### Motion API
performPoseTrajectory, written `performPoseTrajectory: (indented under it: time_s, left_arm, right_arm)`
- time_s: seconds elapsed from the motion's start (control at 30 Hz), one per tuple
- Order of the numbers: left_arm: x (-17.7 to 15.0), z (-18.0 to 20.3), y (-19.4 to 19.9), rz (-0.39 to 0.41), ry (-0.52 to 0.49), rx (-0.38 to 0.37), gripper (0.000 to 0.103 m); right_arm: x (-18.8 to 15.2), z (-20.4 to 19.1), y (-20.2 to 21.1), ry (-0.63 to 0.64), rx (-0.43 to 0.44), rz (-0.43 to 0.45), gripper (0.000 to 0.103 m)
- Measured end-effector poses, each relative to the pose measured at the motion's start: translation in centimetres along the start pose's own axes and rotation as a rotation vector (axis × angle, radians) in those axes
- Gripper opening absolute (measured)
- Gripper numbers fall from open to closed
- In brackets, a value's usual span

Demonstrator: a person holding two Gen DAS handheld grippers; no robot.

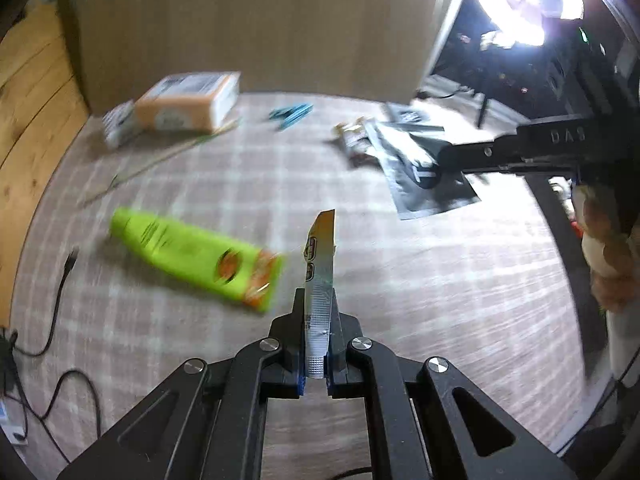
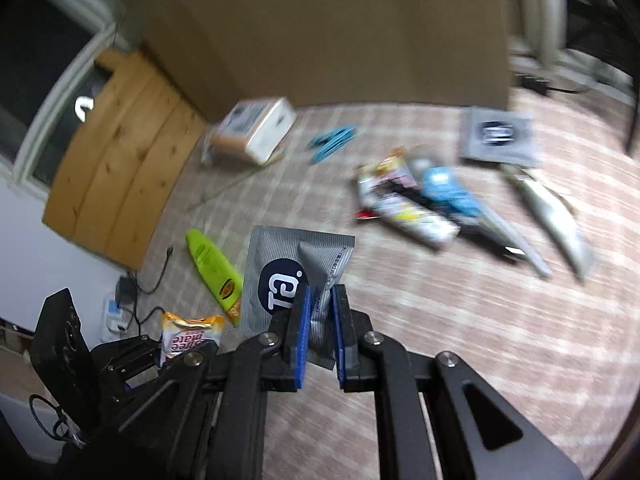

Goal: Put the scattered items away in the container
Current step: 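Carry the grey pouch and wrapper to the black box and open both tools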

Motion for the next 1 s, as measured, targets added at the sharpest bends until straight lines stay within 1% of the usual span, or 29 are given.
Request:
performPoseTrajectory:
  time_s: [0.07,0.17,0.23,0.33,0.43,0.53,0.63,0.7,0.77,0.83,1.0]
  left_arm:
    - [1.4,2.1,0.3,0.012,-0.031,-0.015,0.006]
    - [3.2,5.4,0.5,0.026,-0.072,-0.061,0.006]
    - [4.4,7.9,0.6,0.033,-0.106,-0.080,0.006]
    - [6.3,12.1,0.5,0.035,-0.162,-0.130,0.006]
    - [7.8,16.9,1.0,0.047,-0.224,-0.174,0.006]
    - [9.2,22.3,1.6,0.058,-0.291,-0.237,0.006]
    - [10.5,28.1,2.3,0.053,-0.344,-0.323,0.006]
    - [11.2,31.7,2.6,0.054,-0.378,-0.365,0.006]
    - [11.6,35.4,3.0,0.063,-0.416,-0.395,0.006]
    - [11.7,38.6,3.2,0.057,-0.447,-0.424,0.006]
    - [11.4,45.2,3.6,0.041,-0.515,-0.471,0.006]
  right_arm:
    - [-0.3,1.6,2.8,-0.040,-0.015,0.052,0.011]
    - [-1.2,4.3,7.6,-0.090,-0.060,0.129,0.011]
    - [-2.0,6.3,11.1,-0.123,-0.104,0.185,0.011]
    - [-3.6,9.1,16.2,-0.164,-0.175,0.265,0.011]
    - [-5.6,12.4,21.6,-0.231,-0.230,0.337,0.011]
    - [-8.1,15.8,27.0,-0.306,-0.304,0.415,0.011]
    - [-10.9,19.1,32.1,-0.394,-0.371,0.494,0.011]
    - [-12.7,21.0,35.1,-0.444,-0.416,0.534,0.011]
    - [-14.7,22.6,37.8,-0.492,-0.453,0.567,0.011]
    - [-16.7,24.0,40.0,-0.532,-0.491,0.590,0.011]
    - [-20.2,26.0,43.1,-0.601,-0.545,0.620,0.011]
Point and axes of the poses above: each gripper's, at about its wrist camera, not at the fingertips, and y roughly against the way its jaws point, z to its right, x to its top, the point moved 3 cm from there along -y, roughly the way its jaws point, and after that the axes turned 10 degrees about x, right-handed, at the moved point
